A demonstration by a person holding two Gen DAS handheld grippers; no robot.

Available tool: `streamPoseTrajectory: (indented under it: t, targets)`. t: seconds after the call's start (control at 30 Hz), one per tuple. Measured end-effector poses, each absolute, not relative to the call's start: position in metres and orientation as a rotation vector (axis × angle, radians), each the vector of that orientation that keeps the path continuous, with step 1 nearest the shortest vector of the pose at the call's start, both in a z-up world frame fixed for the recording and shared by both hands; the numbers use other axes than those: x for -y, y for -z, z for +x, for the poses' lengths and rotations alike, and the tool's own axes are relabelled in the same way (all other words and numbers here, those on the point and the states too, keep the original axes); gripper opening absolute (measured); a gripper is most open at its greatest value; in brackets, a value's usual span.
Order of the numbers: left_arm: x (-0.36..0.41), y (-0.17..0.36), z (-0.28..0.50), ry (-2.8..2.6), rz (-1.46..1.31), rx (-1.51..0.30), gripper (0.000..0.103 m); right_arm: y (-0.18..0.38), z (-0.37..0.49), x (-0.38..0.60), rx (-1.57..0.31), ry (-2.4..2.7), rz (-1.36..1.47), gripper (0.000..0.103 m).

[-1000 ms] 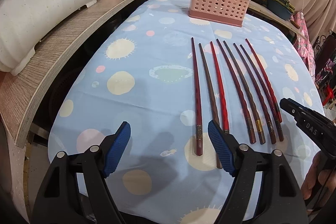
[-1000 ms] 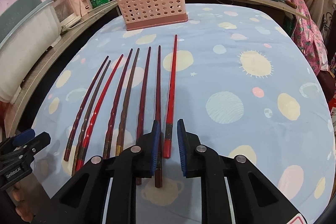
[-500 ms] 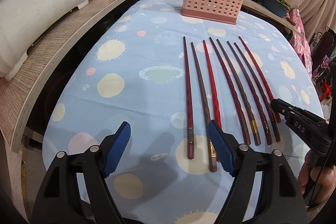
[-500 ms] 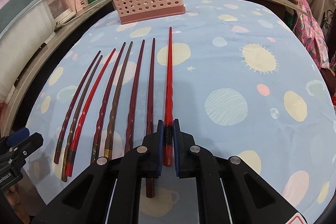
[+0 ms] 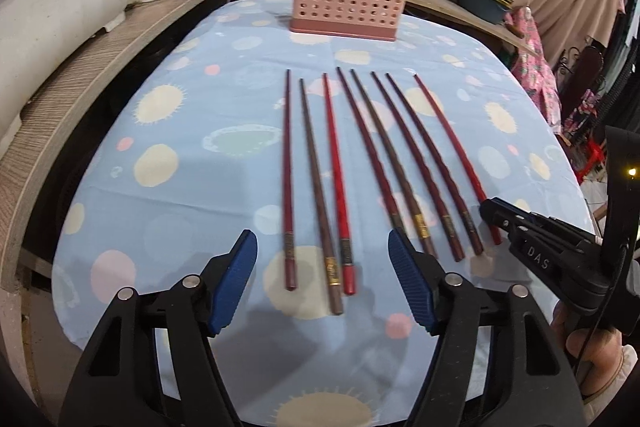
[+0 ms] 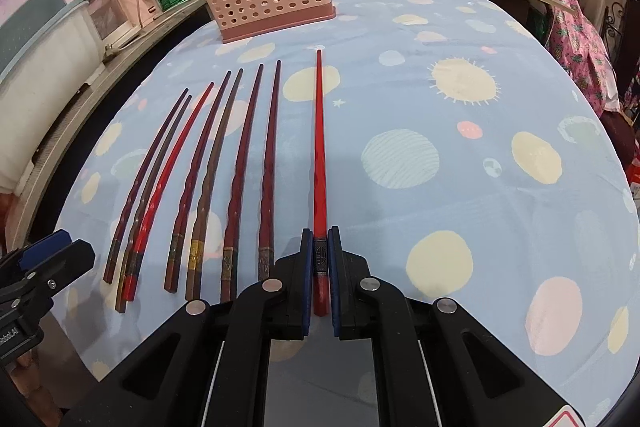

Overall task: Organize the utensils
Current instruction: 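Close the left tool on a red chopstick while the right tool holds its red chopstick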

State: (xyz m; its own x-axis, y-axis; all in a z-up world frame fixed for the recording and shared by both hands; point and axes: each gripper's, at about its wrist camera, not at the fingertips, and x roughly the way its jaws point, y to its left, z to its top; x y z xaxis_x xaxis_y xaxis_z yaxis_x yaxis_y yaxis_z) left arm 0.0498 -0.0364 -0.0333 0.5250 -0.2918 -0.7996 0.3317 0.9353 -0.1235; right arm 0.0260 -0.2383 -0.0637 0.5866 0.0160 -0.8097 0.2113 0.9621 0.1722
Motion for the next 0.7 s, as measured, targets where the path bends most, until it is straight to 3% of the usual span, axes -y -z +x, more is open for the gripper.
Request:
streamPoseTrajectory:
  t: [0.13, 0.27, 0.7]
  targets:
    - [0.048, 0.038, 0.049, 0.420, 0.044, -0.957, 0.057, 0.064, 0.020, 0.239, -0.939, 0.115, 0.269, 0.007]
    - [0.054, 0.048, 0.056, 0.448, 0.023, -0.999, 0.043, 0.064, 0.019, 0.239, -0.938, 0.115, 0.271, 0.007]
    - [0.048, 0.066, 0.067, 0.445, -0.037, -1.073, 0.033, 0.064, 0.018, 0.241, -0.934, 0.106, 0.283, 0.007]
